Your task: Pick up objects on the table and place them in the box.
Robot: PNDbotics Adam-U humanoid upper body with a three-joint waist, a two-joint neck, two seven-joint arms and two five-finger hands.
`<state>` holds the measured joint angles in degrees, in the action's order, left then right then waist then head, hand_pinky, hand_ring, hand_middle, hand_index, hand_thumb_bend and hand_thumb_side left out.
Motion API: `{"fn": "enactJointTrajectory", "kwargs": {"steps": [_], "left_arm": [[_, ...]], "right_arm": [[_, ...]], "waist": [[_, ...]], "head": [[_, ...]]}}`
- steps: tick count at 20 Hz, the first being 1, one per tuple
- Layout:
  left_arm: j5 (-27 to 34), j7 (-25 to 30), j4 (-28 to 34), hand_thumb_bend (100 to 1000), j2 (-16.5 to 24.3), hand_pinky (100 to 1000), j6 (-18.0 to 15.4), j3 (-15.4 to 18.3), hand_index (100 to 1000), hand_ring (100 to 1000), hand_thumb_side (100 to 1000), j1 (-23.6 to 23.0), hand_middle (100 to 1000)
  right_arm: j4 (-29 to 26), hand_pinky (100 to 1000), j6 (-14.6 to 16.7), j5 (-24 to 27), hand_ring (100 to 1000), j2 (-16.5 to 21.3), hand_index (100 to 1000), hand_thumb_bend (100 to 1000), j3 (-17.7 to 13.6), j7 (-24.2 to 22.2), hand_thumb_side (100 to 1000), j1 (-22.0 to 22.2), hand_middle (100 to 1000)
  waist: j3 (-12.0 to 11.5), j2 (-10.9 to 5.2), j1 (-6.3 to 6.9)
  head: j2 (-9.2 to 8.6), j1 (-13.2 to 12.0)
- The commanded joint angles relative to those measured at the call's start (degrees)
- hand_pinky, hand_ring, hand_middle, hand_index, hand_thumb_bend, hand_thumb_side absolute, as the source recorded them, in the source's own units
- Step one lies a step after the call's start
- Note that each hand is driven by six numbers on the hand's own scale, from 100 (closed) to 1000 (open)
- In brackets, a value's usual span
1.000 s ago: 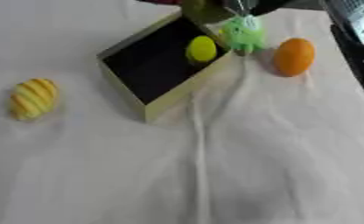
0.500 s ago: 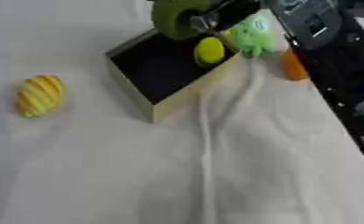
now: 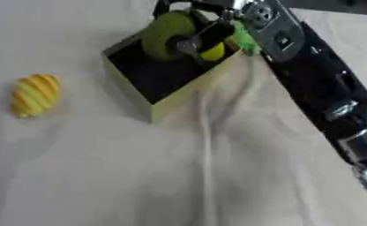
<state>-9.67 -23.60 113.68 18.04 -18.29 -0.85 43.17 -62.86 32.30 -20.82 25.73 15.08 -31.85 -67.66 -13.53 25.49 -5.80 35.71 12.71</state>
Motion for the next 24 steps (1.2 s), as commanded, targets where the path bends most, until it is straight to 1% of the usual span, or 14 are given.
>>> {"fn": "enactJointTrajectory", "kwargs": {"steps": [1, 2, 3, 4, 5, 8, 10, 13, 15, 18, 19, 20, 23, 24], "left_arm": [[0.3, 0.3, 0.9, 455, 0.3, 712, 0.0, 0.0, 849, 745, 424, 1.0, 742], [0.3, 0.4, 0.9, 455, 0.3, 712, 0.0, 0.0, 849, 745, 424, 1.0, 742], [0.3, 0.4, 0.9, 456, 0.3, 712, 0.0, 0.0, 849, 745, 423, 1.0, 742], [0.3, 0.4, 0.9, 456, 0.3, 712, 0.0, 0.0, 849, 745, 423, 1.0, 742], [0.3, 0.4, 0.9, 456, 0.3, 712, 0.0, 0.0, 848, 745, 423, 1.0, 742], [0.3, 0.5, 0.9, 455, 0.4, 712, 0.1, -0.2, 848, 745, 425, 0.9, 742], [0.3, 0.6, 0.9, 455, 0.4, 712, 0.2, -0.2, 849, 745, 425, 0.9, 742], [0.3, 0.6, 0.9, 455, 0.4, 712, 0.2, -0.2, 848, 745, 425, 0.8, 743], [0.3, 0.6, 0.9, 455, 0.4, 712, 0.2, -0.2, 848, 746, 425, 0.8, 743], [0.3, 0.7, 0.9, 455, 0.5, 712, 0.3, -0.3, 848, 746, 427, 0.6, 743], [0.3, 0.7, 0.9, 455, 0.6, 711, 0.3, -0.3, 848, 746, 427, 0.5, 743], [0.3, 0.8, 0.9, 454, 0.6, 711, 0.4, -0.3, 848, 746, 427, 0.4, 743], [0.2, 0.7, 0.9, 453, 0.9, 711, 0.5, -0.2, 848, 746, 428, -0.2, 743], [0.1, 0.7, 0.9, 454, 1.1, 711, 0.6, -0.2, 848, 746, 428, -0.4, 743]], "right_arm": [[0.9, 854, 1.8, -2.3, 816, 0.4, 711, 134, -1.1, 0.9, 117, -1.6, 542], [1.0, 858, 2.2, -2.9, 825, 0.4, 723, 161, -1.1, 1.1, 128, -1.5, 557], [1.2, 868, 2.6, -3.5, 849, 0.4, 755, 227, -1.1, 1.4, 157, -1.5, 595], [1.3, 872, 3.0, -4.2, 859, 0.5, 769, 254, -1.1, 1.6, 175, -1.4, 612], [1.4, 880, 3.3, -4.9, 882, 0.5, 795, 305, -1.1, 1.7, 211, -1.3, 650], [1.5, 895, 4.1, -6.8, 914, 0.6, 836, 364, -1.2, 1.8, 265, -1.2, 711], [1.4, 911, 4.4, -7.9, 939, 0.7, 855, 407, -1.2, 1.7, 284, -1.1, 747], [1.1, 919, 4.6, -9.0, 952, 0.9, 854, 441, -1.6, 1.2, 280, -0.9, 748], [0.6, 918, 4.3, -9.2, 950, 1.1, 852, 441, -2.0, 1.5, 285, -0.8, 742], [-0.8, 918, 3.6, -7.8, 951, 1.8, 851, 432, -2.4, 2.6, 292, -0.7, 737], [-1.4, 917, 3.3, -7.1, 949, 2.1, 848, 348, -2.4, 2.8, 419, -0.7, 735], [-2.1, 916, 3.1, -6.3, 948, 2.7, 847, 419, -2.6, 3.1, 304, -0.6, 728], [-4.9, 909, 2.0, -3.2, 943, 5.4, 847, 414, -3.0, 4.0, 296, -0.1, 721], [-5.8, 908, 1.5, -2.3, 943, 6.9, 848, 416, -3.3, 4.2, 297, 0.3, 723]], "waist": [[-0.1, -1.21, 0.28], [-0.1, -1.2, 0.27], [-0.1, -1.21, 0.27], [-0.1, -1.21, 0.27], [0.0, -1.22, 0.28], [0.0, -1.26, 0.31], [0.1, -1.29, 0.32], [0.2, -1.37, 0.34], [0.3, -1.45, 0.37], [0.5, -1.66, 0.39], [0.6, -1.71, 0.39], [0.7, -1.83, 0.39], [1.2, -2.2, 0.35], [1.5, -2.39, 0.29]], "head": [[-0.44, 0.2], [-0.47, 0.2], [-0.5, 0.2], [-0.53, 0.1], [-0.54, 0.1], [-0.43, 0.1], [-0.31, 0.0], [-0.25, -0.1], [-0.2, -0.1], [-0.02, -0.1], [0.01, -0.1], [0.1, -0.1], [0.62, -0.2], [0.89, -0.3]]}}
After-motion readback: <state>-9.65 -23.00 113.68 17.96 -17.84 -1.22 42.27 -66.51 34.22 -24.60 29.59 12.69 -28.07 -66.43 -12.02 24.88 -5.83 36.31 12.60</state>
